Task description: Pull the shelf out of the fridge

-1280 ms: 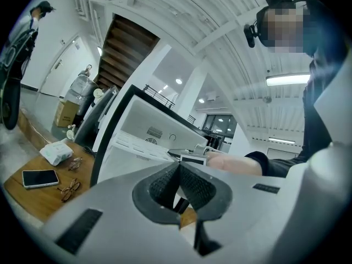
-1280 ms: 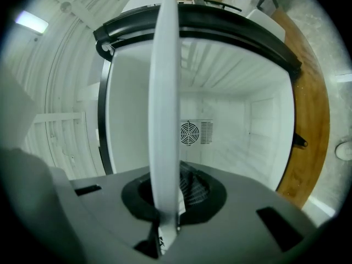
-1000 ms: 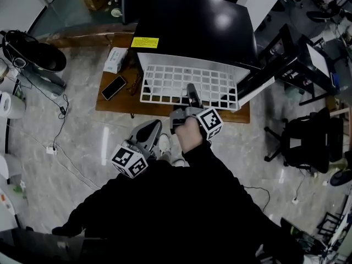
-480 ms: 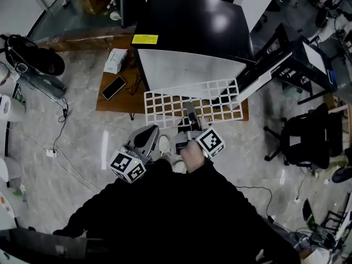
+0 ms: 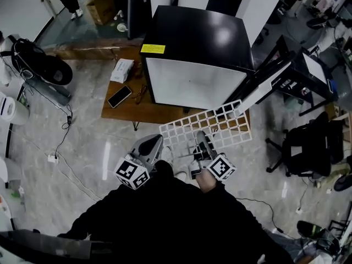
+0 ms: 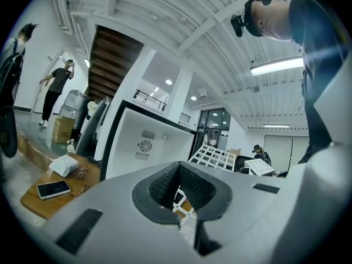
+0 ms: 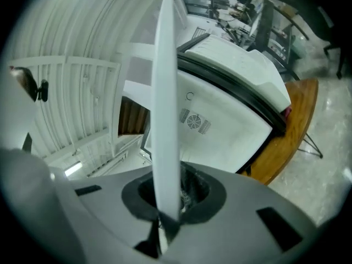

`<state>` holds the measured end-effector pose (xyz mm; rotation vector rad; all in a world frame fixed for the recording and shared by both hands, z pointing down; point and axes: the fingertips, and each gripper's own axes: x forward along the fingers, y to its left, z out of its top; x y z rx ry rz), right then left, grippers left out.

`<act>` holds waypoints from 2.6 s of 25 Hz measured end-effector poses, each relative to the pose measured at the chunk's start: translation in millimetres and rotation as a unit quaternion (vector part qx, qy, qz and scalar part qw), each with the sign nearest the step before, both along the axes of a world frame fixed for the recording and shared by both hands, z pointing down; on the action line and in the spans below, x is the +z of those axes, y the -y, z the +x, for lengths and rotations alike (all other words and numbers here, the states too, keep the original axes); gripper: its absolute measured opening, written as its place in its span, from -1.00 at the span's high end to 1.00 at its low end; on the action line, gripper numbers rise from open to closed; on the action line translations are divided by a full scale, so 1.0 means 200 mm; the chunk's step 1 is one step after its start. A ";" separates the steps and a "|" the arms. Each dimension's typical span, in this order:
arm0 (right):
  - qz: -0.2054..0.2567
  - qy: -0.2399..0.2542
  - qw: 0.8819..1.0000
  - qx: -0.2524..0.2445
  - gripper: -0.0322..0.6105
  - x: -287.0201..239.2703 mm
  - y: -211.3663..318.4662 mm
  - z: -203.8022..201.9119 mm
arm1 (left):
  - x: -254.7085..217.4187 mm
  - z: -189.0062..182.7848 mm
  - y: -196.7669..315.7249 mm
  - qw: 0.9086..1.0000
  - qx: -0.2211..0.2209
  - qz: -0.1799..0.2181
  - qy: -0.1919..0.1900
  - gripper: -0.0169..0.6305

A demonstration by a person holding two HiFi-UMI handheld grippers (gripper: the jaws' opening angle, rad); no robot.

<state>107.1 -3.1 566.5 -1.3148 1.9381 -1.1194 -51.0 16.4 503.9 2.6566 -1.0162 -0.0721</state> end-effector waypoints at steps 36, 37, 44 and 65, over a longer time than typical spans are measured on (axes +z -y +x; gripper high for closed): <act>0.153 -0.648 0.744 -0.051 0.80 -1.45 0.15 0.18 | -0.36 -0.03 0.55 0.995 0.037 0.057 0.072 0.93; 0.154 -0.658 0.735 -0.051 0.80 -1.49 0.16 0.18 | -0.38 -0.02 0.58 0.995 0.041 0.062 0.071 0.93; 0.118 -0.778 0.616 -0.029 0.80 -1.71 0.38 0.20 | -0.43 0.05 0.76 0.993 0.071 0.077 0.059 0.93; -0.018 -0.908 0.357 -0.218 0.80 -1.11 1.46 -0.07 | -0.37 0.02 1.01 0.993 0.098 0.060 0.030 0.93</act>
